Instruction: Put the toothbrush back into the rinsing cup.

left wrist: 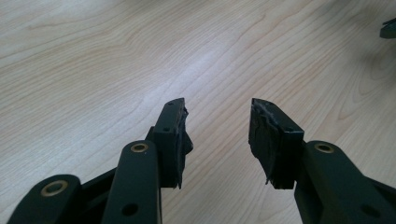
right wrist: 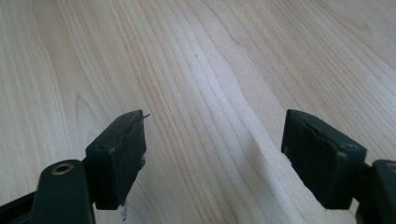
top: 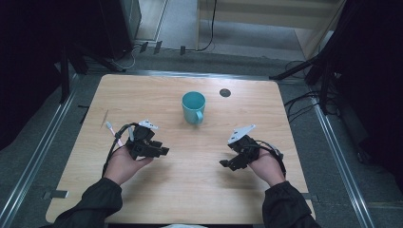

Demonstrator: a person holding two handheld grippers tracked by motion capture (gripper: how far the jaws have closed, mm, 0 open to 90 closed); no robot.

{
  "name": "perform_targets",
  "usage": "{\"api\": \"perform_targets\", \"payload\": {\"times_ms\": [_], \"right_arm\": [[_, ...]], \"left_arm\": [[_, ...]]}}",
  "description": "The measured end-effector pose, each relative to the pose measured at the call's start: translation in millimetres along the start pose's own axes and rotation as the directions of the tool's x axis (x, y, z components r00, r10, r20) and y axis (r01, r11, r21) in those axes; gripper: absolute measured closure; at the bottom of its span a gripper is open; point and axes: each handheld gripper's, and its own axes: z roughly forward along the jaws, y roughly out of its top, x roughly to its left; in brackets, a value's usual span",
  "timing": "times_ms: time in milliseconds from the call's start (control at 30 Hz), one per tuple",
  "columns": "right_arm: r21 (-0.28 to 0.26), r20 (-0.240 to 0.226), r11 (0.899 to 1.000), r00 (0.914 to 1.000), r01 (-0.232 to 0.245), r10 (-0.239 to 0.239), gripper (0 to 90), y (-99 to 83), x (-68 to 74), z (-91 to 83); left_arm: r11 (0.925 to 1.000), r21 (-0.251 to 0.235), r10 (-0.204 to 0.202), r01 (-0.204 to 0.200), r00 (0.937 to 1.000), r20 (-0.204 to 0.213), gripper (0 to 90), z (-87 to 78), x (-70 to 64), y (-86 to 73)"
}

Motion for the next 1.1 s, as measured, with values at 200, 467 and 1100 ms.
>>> {"api": "perform_targets", "payload": {"times_ms": [200,467,1100], "right_arm": [[0.004,0.009,0.999,0.9989,0.046,-0.046,22.2,-0.2,1.7,-0.7],[0.010,0.005,0.998,0.9985,0.054,-0.054,22.3,-0.6,2.8,-1.2],[0.032,-0.003,0.997,0.9973,0.073,-0.073,22.3,-0.9,4.0,0.8]], "left_arm": [[0.9995,0.016,-0.026,0.026,0.9992,0.029,59.7,-1.9,4.7,0.1],[0.9990,0.006,-0.045,0.045,0.9988,0.021,59.2,-7.1,9.9,-0.1],[0.9938,0.044,-0.101,0.102,0.9947,-0.018,64.4,-22.7,33.3,-2.3]]}}
